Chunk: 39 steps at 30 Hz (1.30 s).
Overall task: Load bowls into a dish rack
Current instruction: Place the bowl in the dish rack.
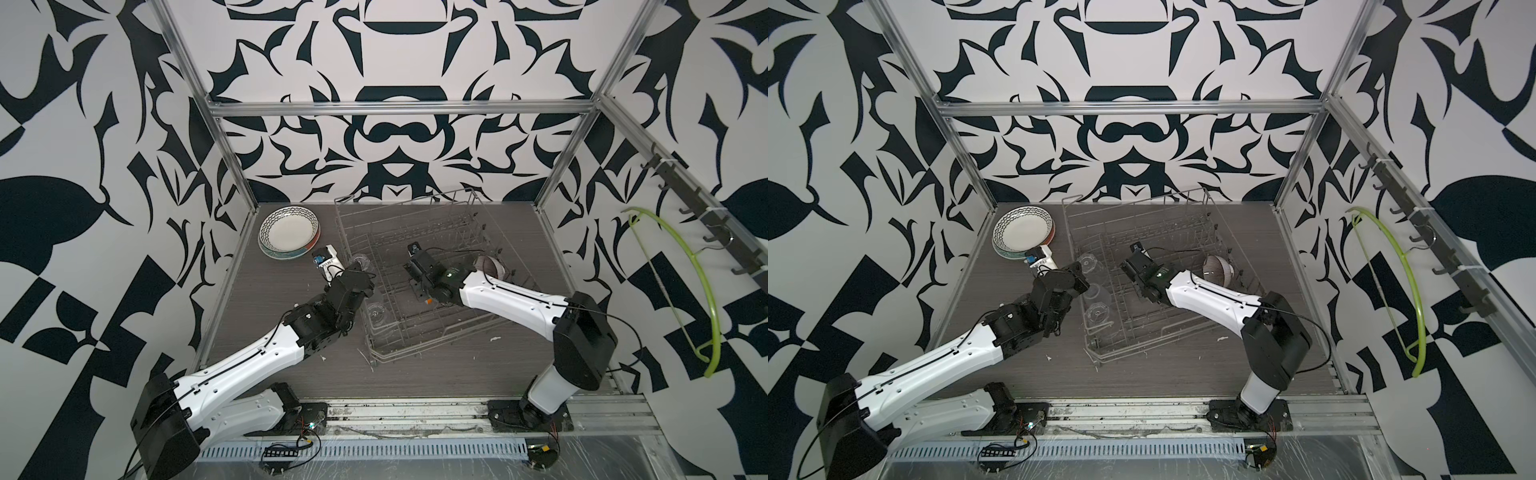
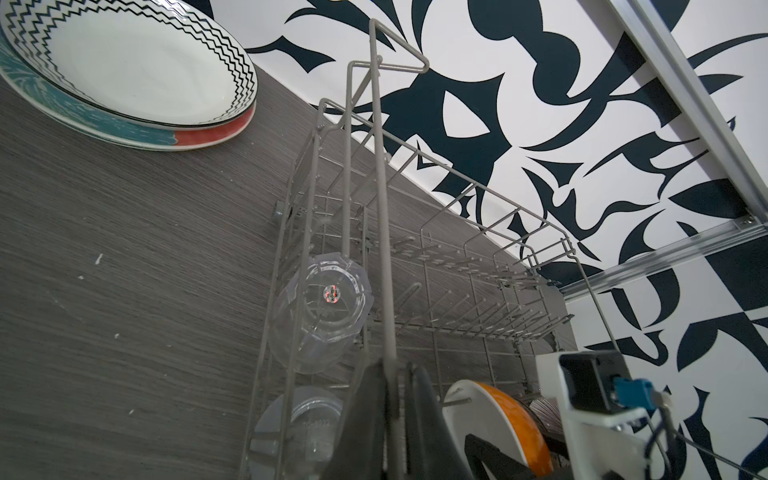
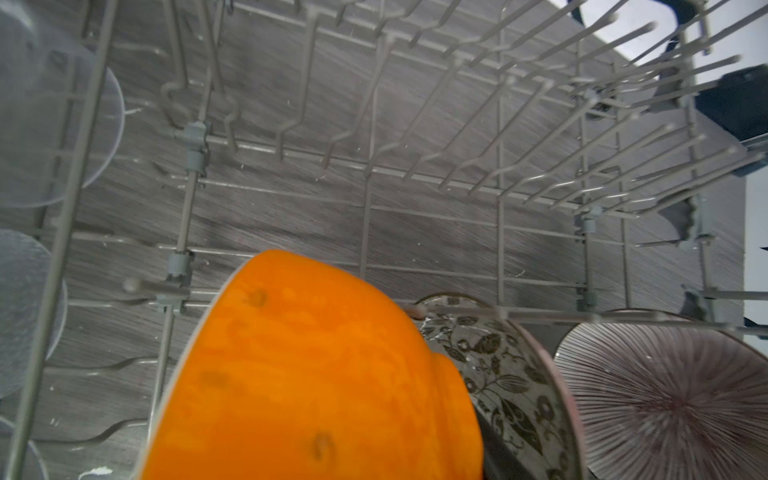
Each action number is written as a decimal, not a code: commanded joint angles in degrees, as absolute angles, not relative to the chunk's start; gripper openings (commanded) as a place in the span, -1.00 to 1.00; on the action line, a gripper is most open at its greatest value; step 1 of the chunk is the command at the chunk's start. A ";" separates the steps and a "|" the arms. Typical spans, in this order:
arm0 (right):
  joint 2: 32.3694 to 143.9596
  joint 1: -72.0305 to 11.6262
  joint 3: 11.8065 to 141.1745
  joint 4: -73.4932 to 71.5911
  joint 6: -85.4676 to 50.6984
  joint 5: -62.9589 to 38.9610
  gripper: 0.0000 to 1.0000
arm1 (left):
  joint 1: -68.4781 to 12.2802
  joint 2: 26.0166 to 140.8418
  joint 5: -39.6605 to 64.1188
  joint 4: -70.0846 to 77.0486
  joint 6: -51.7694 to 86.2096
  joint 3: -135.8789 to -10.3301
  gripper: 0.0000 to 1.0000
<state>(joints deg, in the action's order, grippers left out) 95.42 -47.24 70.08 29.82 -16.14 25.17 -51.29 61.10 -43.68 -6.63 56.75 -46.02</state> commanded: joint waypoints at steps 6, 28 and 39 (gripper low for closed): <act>94.75 -49.03 71.30 29.10 -16.26 25.79 -0.64 | -52.12 62.73 -43.66 -6.20 56.09 -45.70 -1.00; 95.19 -50.10 70.60 29.67 -17.40 27.24 0.33 | -52.12 62.12 -44.21 -6.77 56.45 -44.65 -1.00; 87.68 -50.12 68.12 28.06 -17.91 28.51 0.43 | -52.08 62.42 -44.46 -7.94 56.10 -44.91 -1.00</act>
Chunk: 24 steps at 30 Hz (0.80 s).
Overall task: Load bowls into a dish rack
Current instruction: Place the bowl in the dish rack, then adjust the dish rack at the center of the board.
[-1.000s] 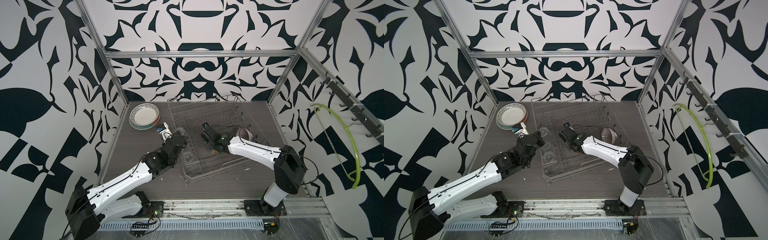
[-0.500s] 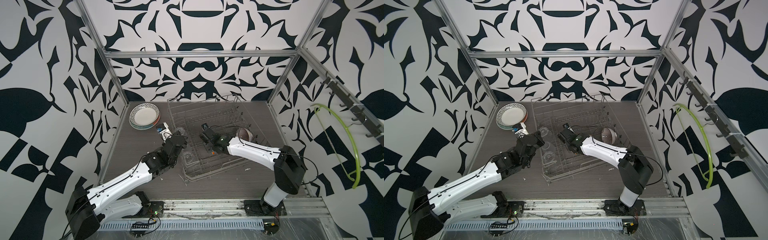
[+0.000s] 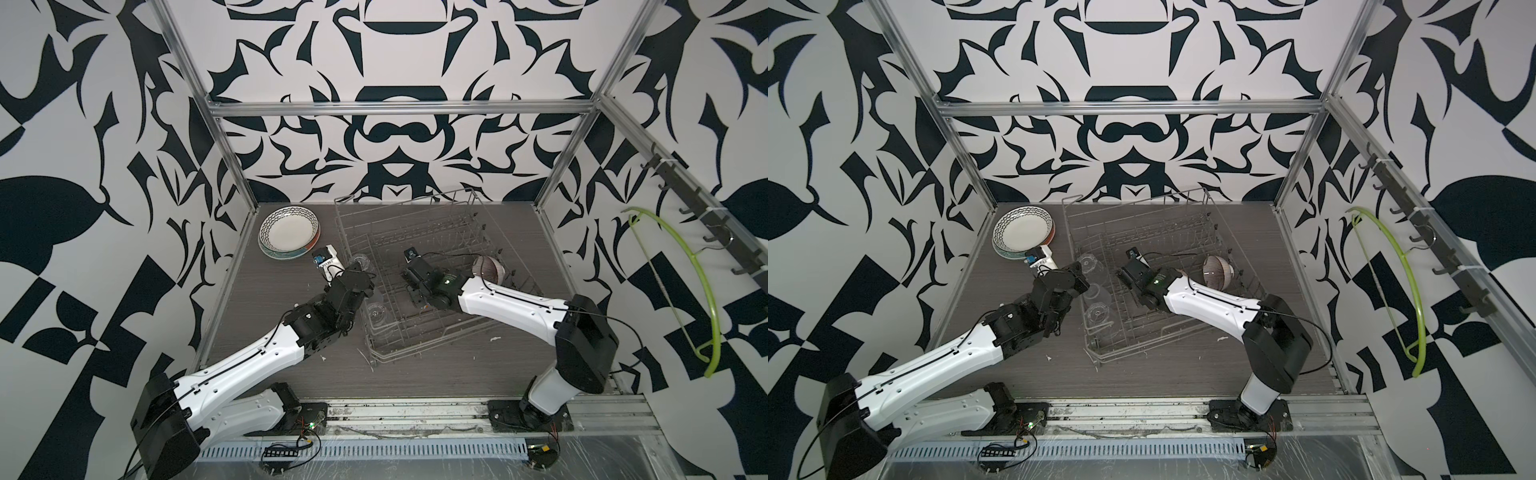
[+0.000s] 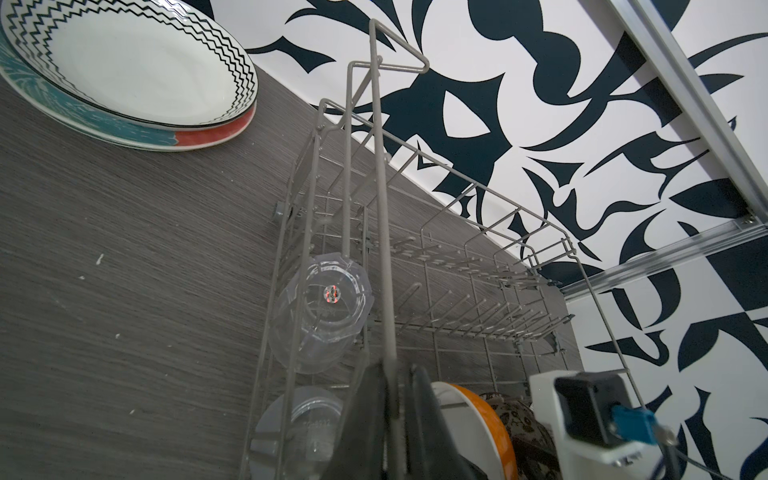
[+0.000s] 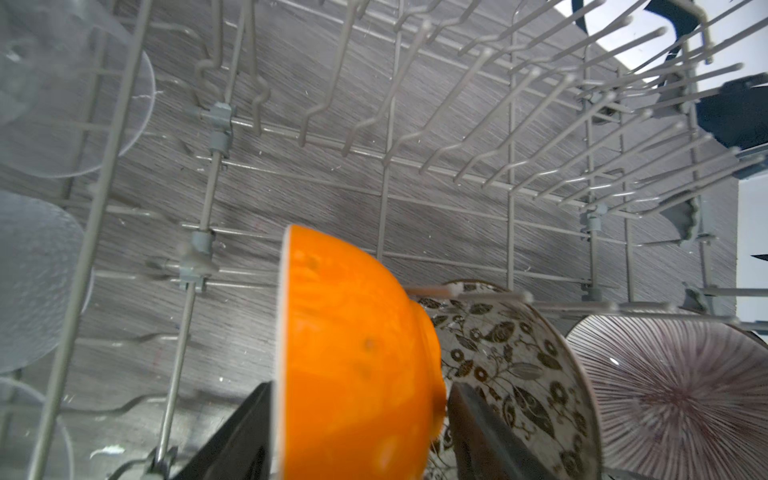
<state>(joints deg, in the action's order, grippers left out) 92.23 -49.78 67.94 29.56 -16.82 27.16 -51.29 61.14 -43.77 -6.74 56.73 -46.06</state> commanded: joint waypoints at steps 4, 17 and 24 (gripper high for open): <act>85.69 -50.19 68.12 28.75 -17.97 28.91 0.43 | -52.03 62.79 -44.18 -7.73 56.07 -45.00 -1.00; 75.12 -50.13 63.82 29.04 -17.55 35.90 0.44 | -47.49 63.32 -36.24 -18.32 42.15 -52.02 -1.00; 72.00 -50.16 62.06 28.74 -17.04 38.06 0.45 | -42.23 65.13 -32.48 -28.92 31.83 -58.73 -1.00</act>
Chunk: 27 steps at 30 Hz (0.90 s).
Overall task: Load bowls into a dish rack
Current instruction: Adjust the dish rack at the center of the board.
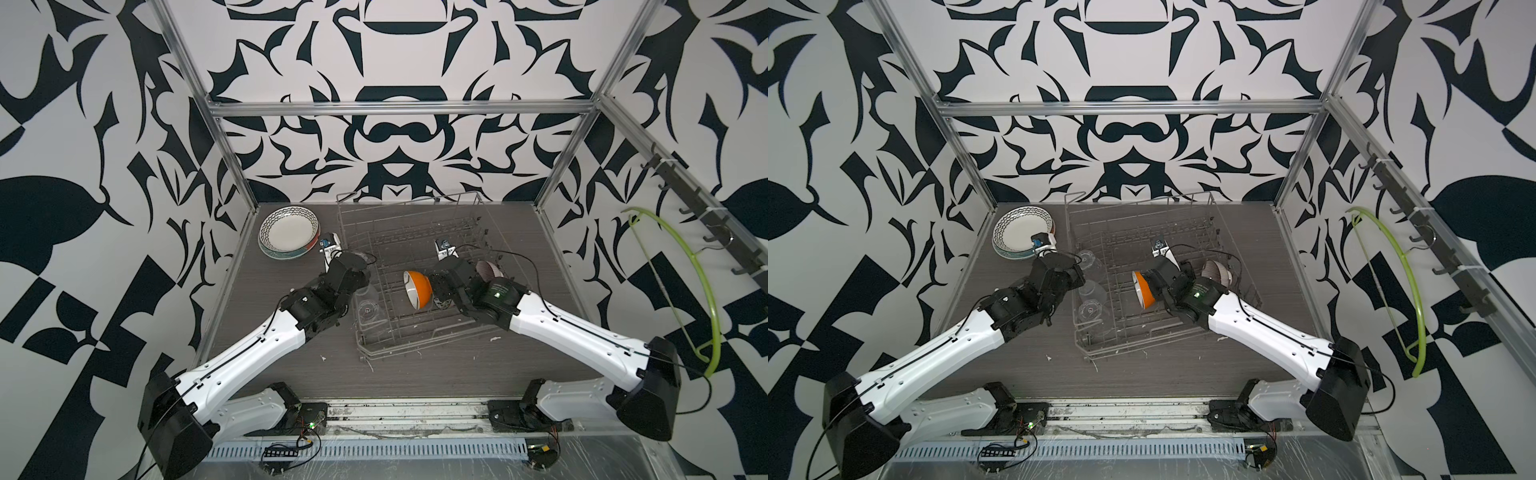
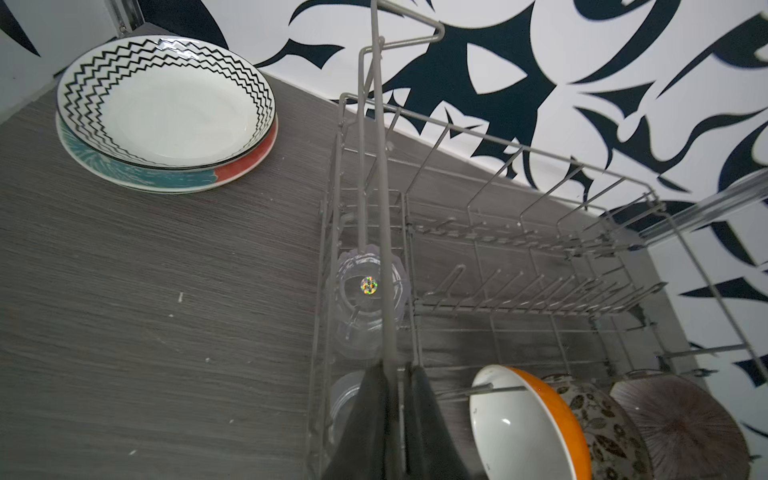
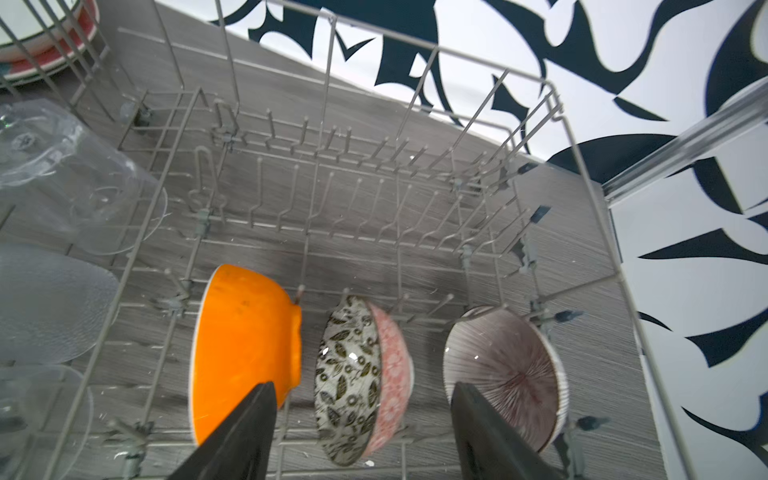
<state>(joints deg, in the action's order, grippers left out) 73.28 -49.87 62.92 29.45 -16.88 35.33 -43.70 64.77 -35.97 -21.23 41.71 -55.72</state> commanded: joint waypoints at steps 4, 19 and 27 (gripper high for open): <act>72.15 -50.17 62.29 28.47 -17.03 38.21 0.45 | -37.19 67.42 -26.12 -31.32 25.87 -62.18 -1.00; 71.89 -50.15 62.25 29.36 -17.02 40.13 0.52 | -31.51 70.72 -20.06 -32.51 20.33 -67.53 -1.00; 72.25 -50.09 61.02 28.82 -17.86 39.96 0.54 | -31.53 64.78 -19.14 -32.49 21.10 -65.25 -0.33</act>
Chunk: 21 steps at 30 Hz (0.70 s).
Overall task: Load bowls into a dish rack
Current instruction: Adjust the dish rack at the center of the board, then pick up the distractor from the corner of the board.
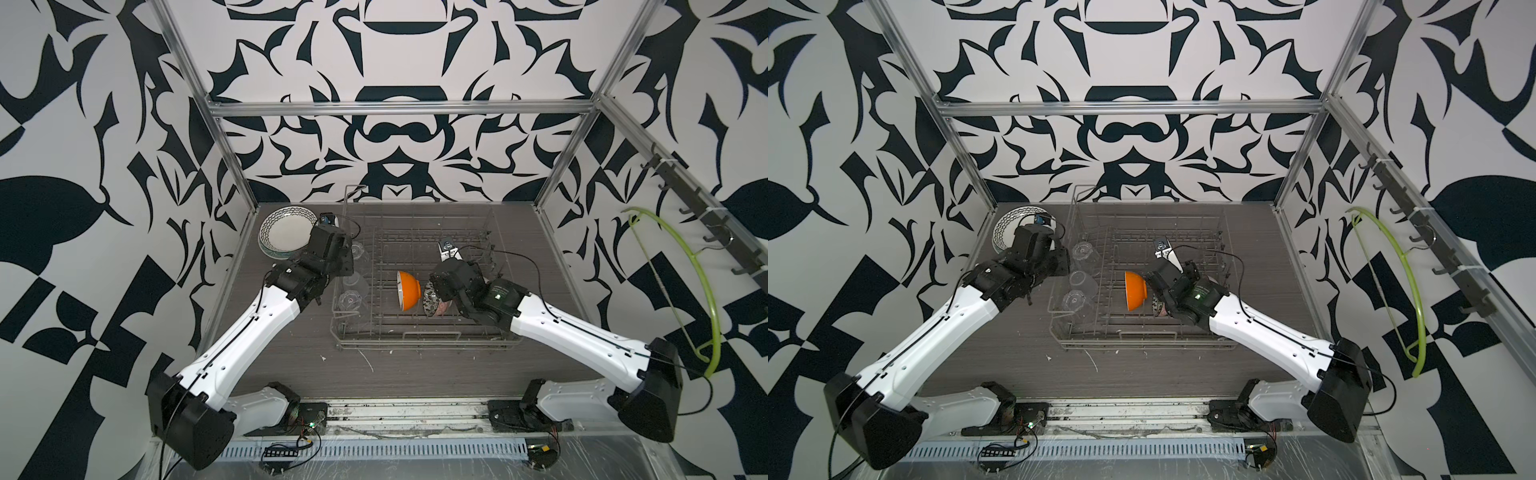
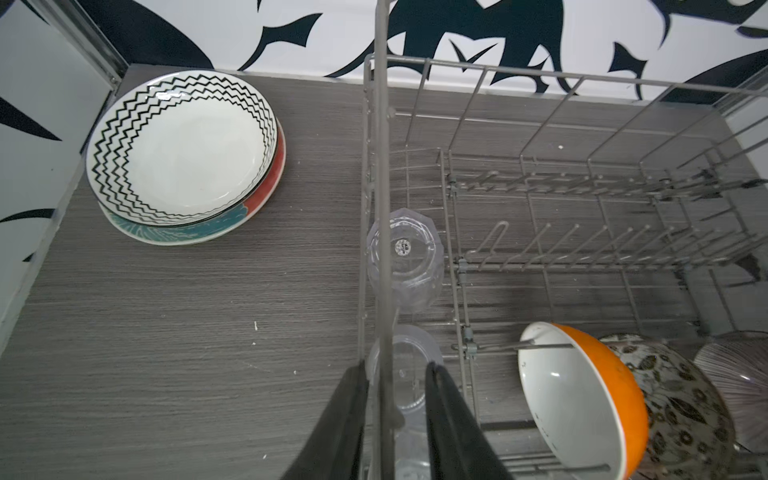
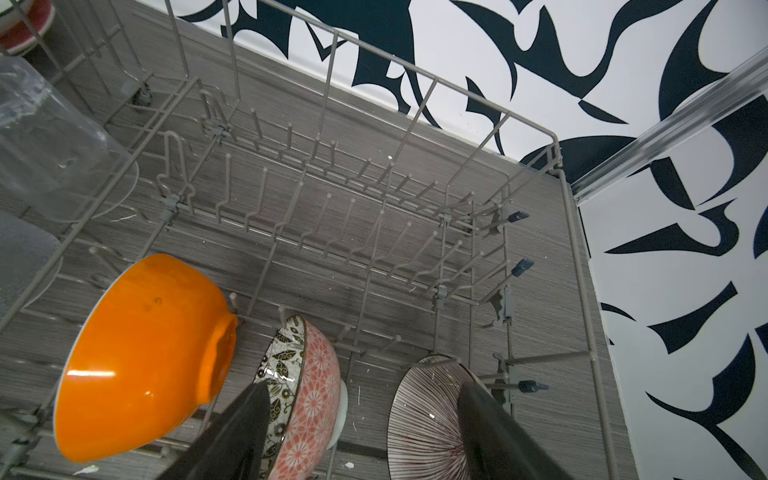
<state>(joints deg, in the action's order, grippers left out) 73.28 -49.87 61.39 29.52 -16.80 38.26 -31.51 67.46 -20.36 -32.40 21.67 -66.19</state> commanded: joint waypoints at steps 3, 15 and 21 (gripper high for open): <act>72.16 -50.12 60.32 28.46 -18.01 39.82 0.54 | -31.54 62.25 -18.32 -31.36 20.90 -64.71 -0.25; 68.54 -50.06 56.92 27.11 -18.06 38.08 0.54 | -10.52 60.31 -6.51 -29.18 29.30 -62.79 -0.07; 64.16 -50.12 53.49 26.20 -18.00 34.95 0.54 | 8.37 70.62 12.40 -16.97 36.27 -58.13 -0.01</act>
<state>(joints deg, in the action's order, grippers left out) 66.32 -49.87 54.33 28.32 -17.23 36.42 3.22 66.63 -0.86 -23.94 31.55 -60.20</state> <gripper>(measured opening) 0.768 0.491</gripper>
